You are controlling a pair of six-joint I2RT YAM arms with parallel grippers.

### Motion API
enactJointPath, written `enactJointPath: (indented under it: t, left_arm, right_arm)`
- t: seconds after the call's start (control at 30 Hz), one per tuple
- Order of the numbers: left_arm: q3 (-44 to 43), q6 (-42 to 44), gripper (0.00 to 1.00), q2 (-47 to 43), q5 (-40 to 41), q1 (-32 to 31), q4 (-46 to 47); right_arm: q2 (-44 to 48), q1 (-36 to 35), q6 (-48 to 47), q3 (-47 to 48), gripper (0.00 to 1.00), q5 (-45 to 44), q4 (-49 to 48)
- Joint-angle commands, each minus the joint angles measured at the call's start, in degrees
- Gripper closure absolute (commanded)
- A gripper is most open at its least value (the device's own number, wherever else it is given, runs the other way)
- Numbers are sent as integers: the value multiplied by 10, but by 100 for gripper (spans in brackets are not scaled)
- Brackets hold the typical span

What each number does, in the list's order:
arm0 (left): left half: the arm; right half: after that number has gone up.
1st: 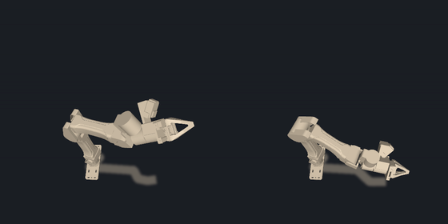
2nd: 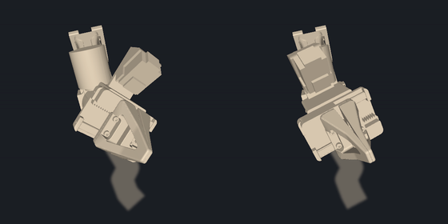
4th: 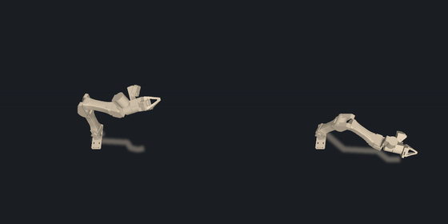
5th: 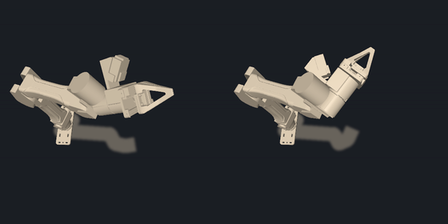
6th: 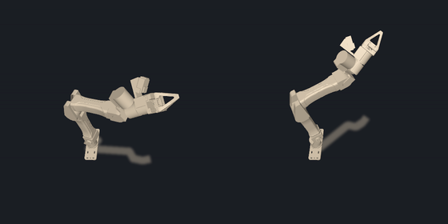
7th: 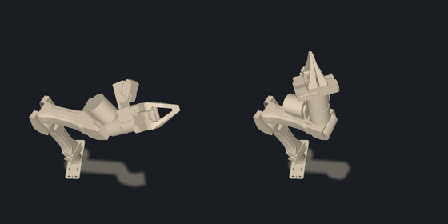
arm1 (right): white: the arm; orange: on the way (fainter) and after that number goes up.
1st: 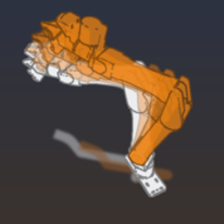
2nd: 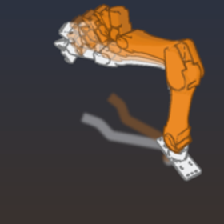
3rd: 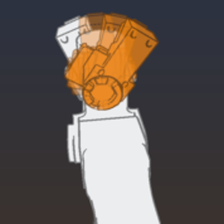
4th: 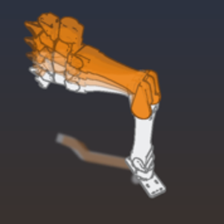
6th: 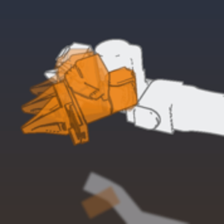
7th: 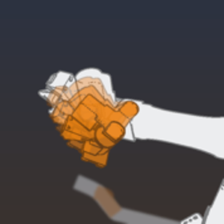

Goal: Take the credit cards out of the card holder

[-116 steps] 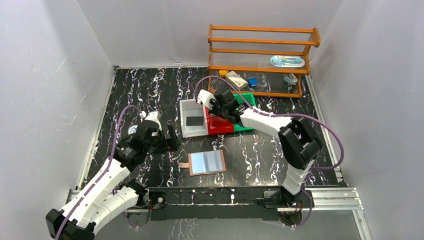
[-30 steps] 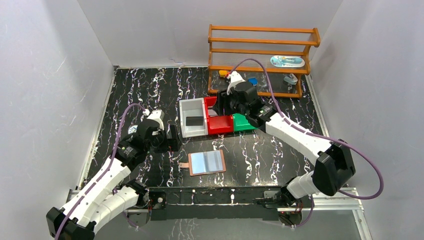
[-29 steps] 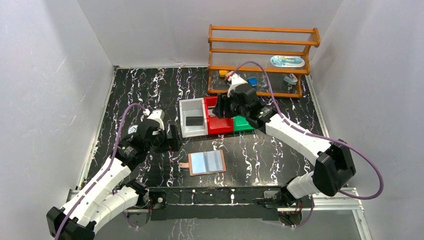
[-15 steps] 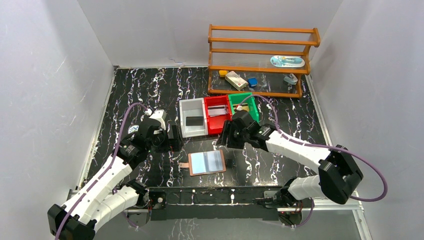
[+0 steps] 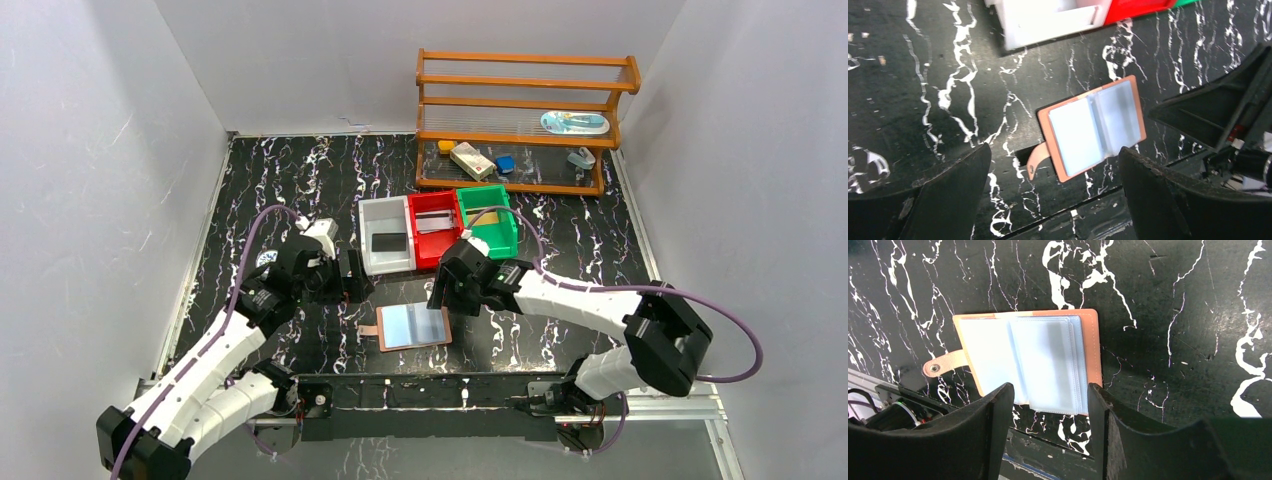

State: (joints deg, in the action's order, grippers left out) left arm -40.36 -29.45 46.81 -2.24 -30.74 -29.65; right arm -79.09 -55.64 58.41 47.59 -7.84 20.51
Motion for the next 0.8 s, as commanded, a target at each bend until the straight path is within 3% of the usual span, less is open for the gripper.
enactJointPath:
  t: [0.0,0.3,0.5,0.77]
  left_arm:
    - [8,-13,4,14,-91,3,27]
    - [23,-52,15,93,-251,2,106]
    - [29,-66,19,172,-256,-1,101]
    - [40,-68,21,210,-233,-8,100]
  right_arm:
    - [2,-3,28,12,36,-16,-5]
    - [-9,-4,29,-3,40,21,-36]
    - [-34,-6,26,0,43,44,-47]
    - [-66,-8,22,10,45,61,-50]
